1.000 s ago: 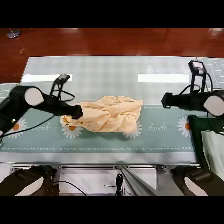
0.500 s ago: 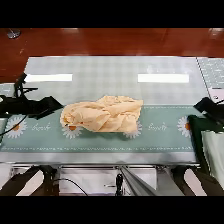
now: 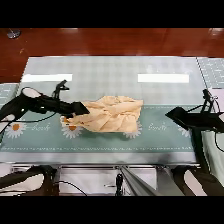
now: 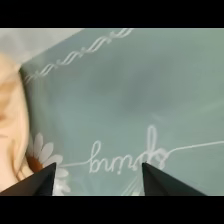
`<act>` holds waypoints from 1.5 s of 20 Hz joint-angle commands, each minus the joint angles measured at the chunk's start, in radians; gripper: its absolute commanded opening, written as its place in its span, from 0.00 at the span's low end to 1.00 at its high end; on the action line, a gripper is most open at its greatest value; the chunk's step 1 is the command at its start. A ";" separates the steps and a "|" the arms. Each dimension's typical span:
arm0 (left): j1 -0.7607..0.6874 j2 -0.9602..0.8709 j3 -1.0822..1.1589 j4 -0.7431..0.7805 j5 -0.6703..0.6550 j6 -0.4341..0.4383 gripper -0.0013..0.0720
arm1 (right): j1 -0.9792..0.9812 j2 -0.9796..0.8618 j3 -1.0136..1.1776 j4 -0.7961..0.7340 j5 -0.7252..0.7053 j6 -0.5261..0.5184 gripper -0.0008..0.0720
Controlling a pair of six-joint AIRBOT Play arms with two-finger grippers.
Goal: Fold the shirts.
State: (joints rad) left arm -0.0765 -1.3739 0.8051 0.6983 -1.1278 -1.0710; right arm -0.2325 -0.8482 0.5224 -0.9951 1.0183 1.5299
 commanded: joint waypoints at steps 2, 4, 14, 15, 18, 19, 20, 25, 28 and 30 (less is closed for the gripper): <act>-0.125 -0.085 0.136 0.230 -0.035 -0.081 0.06 | 0.194 -0.070 -0.007 0.022 -0.006 0.033 0.87; -0.117 -0.081 0.182 0.233 -0.049 -0.089 0.06 | 0.291 -0.121 -0.007 0.034 -0.021 0.054 0.87; -0.106 -0.080 0.271 0.214 -0.090 -0.132 0.06 | 0.587 -0.439 0.112 0.314 -0.182 -0.051 0.85; -0.106 -0.079 0.271 0.208 -0.093 -0.144 0.06 | 0.603 -0.459 0.134 0.312 -0.183 -0.062 0.63; -0.101 -0.040 0.280 0.200 -0.093 -0.157 0.06 | 0.592 -0.465 0.218 0.272 -0.149 -0.136 0.05; -0.092 -0.011 0.303 0.195 -0.092 -0.157 0.06 | 0.567 -0.459 0.277 0.227 -0.108 -0.134 0.05; -0.078 0.021 0.338 0.182 -0.090 -0.157 0.06 | 0.536 -0.444 0.363 0.161 -0.060 -0.114 0.05; 0.015 0.209 0.658 0.026 0.083 -0.159 0.06 | 0.445 -0.354 1.010 -0.193 0.109 0.034 0.05; 0.060 0.284 0.861 0.027 0.125 -0.184 0.06 | 0.451 -0.316 1.361 -0.248 0.232 0.022 0.04; 0.085 0.341 0.956 0.027 0.121 -0.184 0.06 | 0.451 -0.253 1.472 -0.243 0.267 0.008 0.05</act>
State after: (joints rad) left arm -0.0299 -1.1103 1.6081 0.7444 -1.0462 -1.2461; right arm 0.2237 -1.1633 1.7546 -1.1725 1.1912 1.5375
